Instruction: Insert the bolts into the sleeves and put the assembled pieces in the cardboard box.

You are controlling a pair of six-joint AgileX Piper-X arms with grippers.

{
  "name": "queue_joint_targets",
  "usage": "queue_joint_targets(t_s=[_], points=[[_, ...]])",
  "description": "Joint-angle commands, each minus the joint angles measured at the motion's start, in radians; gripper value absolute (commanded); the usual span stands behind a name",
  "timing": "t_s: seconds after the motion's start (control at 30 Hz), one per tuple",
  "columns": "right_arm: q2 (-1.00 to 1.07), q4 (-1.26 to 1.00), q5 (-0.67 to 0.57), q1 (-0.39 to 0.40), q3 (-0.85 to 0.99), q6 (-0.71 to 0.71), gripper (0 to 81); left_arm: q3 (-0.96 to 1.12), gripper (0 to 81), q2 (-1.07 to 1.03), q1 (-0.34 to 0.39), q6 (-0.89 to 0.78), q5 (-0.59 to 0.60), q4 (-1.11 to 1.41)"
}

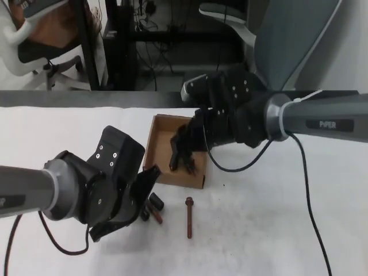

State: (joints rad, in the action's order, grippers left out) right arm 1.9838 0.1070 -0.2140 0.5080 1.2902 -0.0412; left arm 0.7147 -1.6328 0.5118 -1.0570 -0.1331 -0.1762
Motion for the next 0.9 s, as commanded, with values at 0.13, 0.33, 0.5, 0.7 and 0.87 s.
queue_joint_targets(t_s=[0.13,0.33,0.5,0.7,0.87], points=[[-0.203,-0.003,-0.016,0.002,0.017,-0.033,61.6,-0.011,23.9,-0.014,0.0,0.018,0.015,-0.03],[-0.298,0.004,-0.016,0.001,0.017,-0.003,61.7,-0.011,36.8,-0.014,0.0,-0.005,0.023,-0.03],[-0.35,0.064,-0.016,0.001,0.017,-0.003,61.7,-0.011,36.8,-0.014,-0.002,-0.02,0.035,-0.061],[-0.402,0.11,-0.048,0.001,0.017,-0.003,61.7,-0.011,36.8,-0.014,-0.005,-0.02,0.027,-0.113],[-0.445,0.193,-0.089,0.001,0.017,-0.006,61.7,-0.011,36.8,-0.014,-0.026,-0.02,0.052,-0.143]])
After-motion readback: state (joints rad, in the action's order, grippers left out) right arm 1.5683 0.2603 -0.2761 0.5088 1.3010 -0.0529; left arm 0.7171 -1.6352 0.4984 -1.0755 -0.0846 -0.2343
